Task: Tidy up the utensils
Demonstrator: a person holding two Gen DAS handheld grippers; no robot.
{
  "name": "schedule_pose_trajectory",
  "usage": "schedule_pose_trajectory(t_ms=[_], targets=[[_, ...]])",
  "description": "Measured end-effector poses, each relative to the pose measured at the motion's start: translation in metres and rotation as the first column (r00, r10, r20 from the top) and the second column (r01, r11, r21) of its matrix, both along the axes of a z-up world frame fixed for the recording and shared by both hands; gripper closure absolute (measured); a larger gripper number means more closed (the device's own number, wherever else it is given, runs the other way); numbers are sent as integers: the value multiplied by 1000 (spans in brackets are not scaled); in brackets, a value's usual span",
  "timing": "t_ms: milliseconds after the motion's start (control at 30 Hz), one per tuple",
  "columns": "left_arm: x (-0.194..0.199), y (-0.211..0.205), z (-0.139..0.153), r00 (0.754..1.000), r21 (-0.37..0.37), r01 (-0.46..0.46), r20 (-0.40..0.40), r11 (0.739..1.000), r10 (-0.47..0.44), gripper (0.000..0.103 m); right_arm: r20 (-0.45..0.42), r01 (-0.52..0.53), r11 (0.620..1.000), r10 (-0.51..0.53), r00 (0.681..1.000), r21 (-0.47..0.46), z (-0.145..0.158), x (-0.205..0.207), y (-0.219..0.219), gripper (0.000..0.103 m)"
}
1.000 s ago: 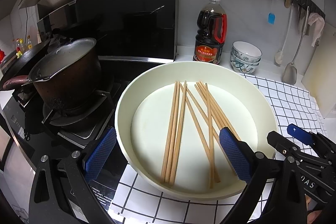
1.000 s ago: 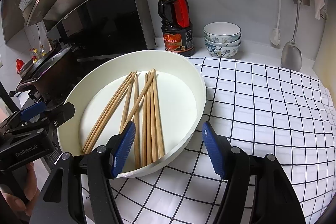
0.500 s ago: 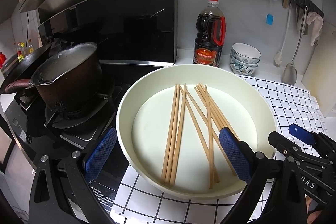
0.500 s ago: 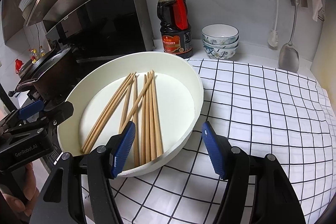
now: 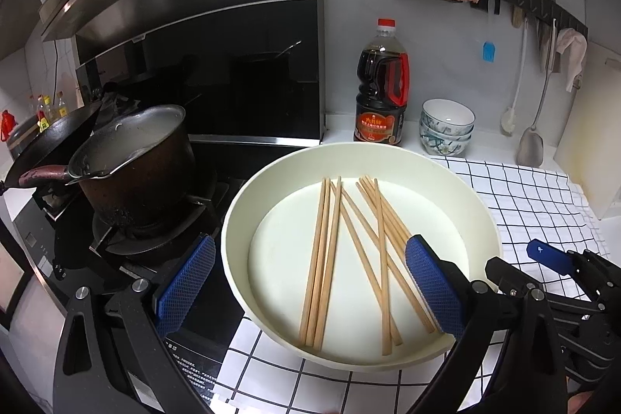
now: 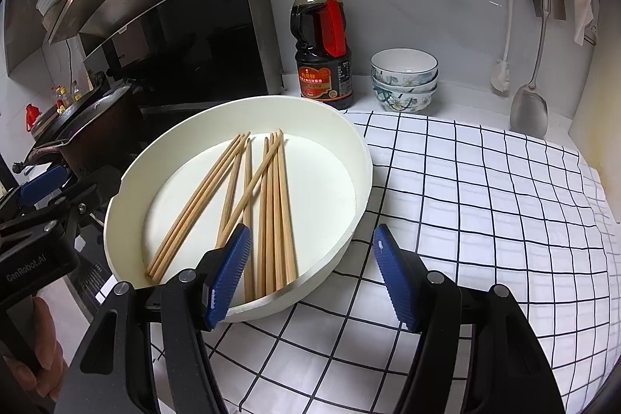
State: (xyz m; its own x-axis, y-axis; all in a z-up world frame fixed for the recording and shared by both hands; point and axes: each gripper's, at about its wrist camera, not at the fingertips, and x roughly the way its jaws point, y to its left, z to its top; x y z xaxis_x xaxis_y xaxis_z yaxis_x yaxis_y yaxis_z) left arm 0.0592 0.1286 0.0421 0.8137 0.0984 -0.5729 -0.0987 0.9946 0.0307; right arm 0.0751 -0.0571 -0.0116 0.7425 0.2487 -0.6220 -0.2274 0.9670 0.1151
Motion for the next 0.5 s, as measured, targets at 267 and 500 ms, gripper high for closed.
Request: schedule_pose_trajectory(t_ms=[267,500], targets=[[-1,2,1,1000,-8,-14,1,1000,14,6,4,-3,1000,3,1000,-6,1,-4,2,40],[0,3,-1,1000,-32,17,-9,999,-17,6,4,-4,1000,4,1000,-5,1,-5,3,40]])
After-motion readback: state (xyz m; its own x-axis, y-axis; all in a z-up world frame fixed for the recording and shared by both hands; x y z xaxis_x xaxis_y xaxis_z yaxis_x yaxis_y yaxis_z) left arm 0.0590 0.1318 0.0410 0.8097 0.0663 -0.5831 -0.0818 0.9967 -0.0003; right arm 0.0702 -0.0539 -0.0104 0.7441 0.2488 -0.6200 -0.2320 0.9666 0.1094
